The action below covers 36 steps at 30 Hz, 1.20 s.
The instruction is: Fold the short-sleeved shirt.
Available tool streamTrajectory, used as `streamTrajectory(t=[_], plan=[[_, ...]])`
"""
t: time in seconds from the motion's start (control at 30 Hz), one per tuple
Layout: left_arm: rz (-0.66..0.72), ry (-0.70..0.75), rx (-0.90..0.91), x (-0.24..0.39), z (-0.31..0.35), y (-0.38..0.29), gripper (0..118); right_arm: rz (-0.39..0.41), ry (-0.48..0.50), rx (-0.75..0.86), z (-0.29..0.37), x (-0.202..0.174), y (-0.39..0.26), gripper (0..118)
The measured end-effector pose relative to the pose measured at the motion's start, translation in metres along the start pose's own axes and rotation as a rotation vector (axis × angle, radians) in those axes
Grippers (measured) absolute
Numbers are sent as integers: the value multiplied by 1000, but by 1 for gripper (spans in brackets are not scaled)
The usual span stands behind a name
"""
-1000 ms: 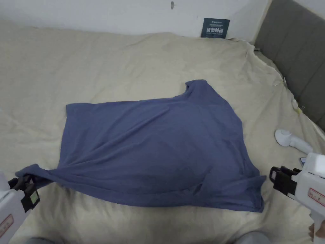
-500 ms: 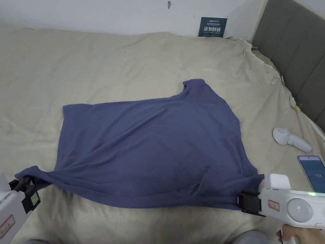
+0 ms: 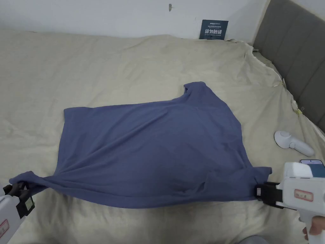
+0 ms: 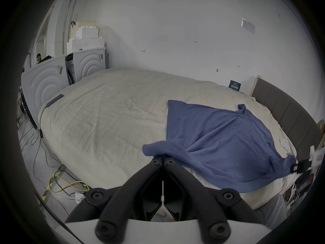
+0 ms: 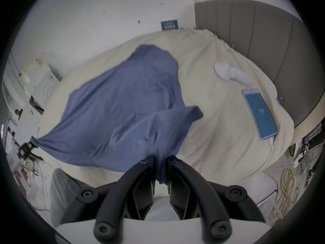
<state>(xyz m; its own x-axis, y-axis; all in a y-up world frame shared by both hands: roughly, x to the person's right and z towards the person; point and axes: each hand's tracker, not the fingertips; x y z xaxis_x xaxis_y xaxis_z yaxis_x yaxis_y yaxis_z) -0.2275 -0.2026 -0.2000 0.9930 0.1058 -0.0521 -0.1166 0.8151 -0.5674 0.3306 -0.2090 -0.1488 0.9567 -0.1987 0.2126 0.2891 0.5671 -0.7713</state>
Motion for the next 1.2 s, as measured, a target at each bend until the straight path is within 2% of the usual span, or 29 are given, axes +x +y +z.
streamTrajectory(t=[0.2, 0.3, 0.4, 0.63, 0.83, 1.2], plan=[[-46, 34, 25, -6, 1, 13, 0, -34, -14, 91, 27, 6, 46, 11], [-40, 20, 36, -4, -1, 29, 0, -69, 0, 107, 27, 8, 65, 11], [-54, -3, 24, 3, -16, 49, 0, -62, -24, 114, 15, 2, 90, 11], [-41, -38, -51, 21, -86, 89, 0, -102, -169, 105, -45, -5, 145, 11], [-99, -14, -123, 44, -157, 108, 0, -84, -268, 57, -104, -10, 181, 11], [-172, 77, -276, 61, -253, 95, 0, -85, -279, -69, -193, 2, 208, 12]])
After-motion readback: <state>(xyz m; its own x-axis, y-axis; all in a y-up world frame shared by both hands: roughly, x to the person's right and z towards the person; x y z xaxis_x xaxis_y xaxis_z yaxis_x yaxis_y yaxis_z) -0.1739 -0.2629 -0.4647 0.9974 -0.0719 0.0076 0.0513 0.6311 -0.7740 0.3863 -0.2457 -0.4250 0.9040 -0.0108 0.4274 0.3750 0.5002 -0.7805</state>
